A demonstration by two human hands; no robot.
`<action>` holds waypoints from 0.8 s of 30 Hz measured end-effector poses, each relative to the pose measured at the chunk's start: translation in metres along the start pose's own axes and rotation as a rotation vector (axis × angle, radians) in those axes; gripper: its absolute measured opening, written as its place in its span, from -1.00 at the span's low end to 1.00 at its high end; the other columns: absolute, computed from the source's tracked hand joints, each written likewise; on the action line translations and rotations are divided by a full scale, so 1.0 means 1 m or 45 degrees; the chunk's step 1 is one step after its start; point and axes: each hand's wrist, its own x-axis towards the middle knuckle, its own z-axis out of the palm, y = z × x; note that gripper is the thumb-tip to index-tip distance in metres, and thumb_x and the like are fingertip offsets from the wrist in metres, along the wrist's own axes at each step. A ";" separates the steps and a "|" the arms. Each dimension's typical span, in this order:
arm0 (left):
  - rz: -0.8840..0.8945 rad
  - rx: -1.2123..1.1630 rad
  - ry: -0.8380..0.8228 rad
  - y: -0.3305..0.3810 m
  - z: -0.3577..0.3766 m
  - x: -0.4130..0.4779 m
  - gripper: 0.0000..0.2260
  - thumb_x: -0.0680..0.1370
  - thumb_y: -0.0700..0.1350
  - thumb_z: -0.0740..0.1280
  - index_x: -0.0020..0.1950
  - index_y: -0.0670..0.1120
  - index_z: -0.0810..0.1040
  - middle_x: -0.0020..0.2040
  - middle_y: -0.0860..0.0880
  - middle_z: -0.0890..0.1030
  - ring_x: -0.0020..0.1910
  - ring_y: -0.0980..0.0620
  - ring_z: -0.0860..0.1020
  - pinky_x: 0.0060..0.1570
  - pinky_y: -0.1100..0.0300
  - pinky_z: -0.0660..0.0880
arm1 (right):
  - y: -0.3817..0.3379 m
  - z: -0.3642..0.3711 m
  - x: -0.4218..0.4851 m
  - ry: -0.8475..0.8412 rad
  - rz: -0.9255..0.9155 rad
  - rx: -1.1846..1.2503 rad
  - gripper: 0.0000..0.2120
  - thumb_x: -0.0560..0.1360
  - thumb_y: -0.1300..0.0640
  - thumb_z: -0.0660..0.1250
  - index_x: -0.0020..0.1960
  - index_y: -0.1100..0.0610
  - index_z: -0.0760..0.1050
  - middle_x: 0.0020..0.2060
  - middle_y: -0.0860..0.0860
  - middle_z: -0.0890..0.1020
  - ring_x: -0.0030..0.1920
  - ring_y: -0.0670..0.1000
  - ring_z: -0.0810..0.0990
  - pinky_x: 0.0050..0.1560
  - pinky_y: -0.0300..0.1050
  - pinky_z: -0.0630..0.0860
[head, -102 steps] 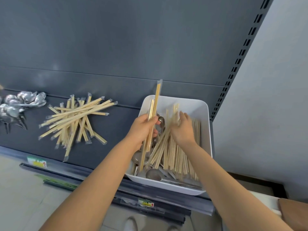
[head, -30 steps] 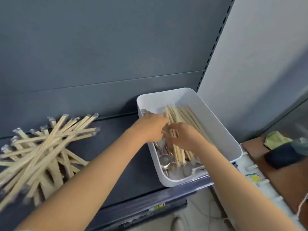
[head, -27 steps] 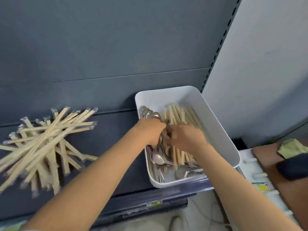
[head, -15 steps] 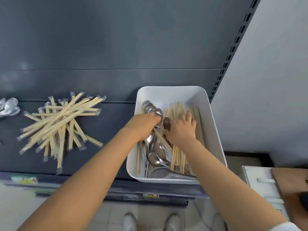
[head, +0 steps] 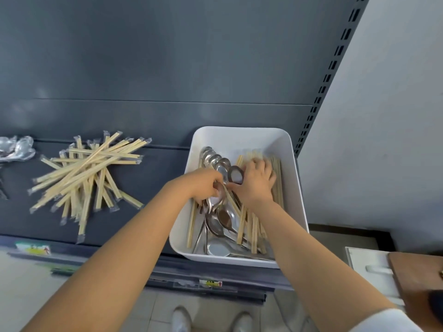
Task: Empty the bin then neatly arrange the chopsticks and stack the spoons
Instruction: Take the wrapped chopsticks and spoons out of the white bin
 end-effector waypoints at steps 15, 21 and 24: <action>0.154 -0.376 0.694 -0.014 -0.026 -0.022 -0.85 0.59 -0.05 0.29 -0.05 -0.13 0.49 -0.18 0.07 0.54 -0.25 0.12 0.45 -0.27 0.24 0.35 | -0.022 -0.017 0.006 -0.291 0.050 1.326 -0.77 0.64 0.10 0.11 0.00 0.24 0.42 -0.29 0.14 0.52 -0.35 0.05 0.46 -0.37 -0.14 0.42; 0.077 -0.682 0.746 0.003 0.001 0.009 -0.85 0.58 -0.13 0.30 -0.09 -0.15 0.37 -0.14 -0.05 0.48 -0.13 0.00 0.45 -0.10 0.13 0.37 | -0.018 -0.018 0.008 -0.244 0.027 1.118 -0.88 0.57 0.24 0.13 0.07 0.23 0.37 -0.01 0.12 0.49 -0.01 0.08 0.50 -0.11 -0.16 0.39; 0.026 -0.913 0.707 0.008 0.012 0.017 -0.85 0.54 -0.13 0.37 0.00 -0.08 0.41 -0.03 -0.05 0.54 -0.06 0.02 0.52 -0.08 0.24 0.41 | -0.006 -0.020 0.003 -0.237 0.008 0.763 -0.55 0.60 0.11 0.14 0.46 0.20 0.20 0.34 0.14 0.34 0.32 0.11 0.37 0.15 -0.23 0.29</action>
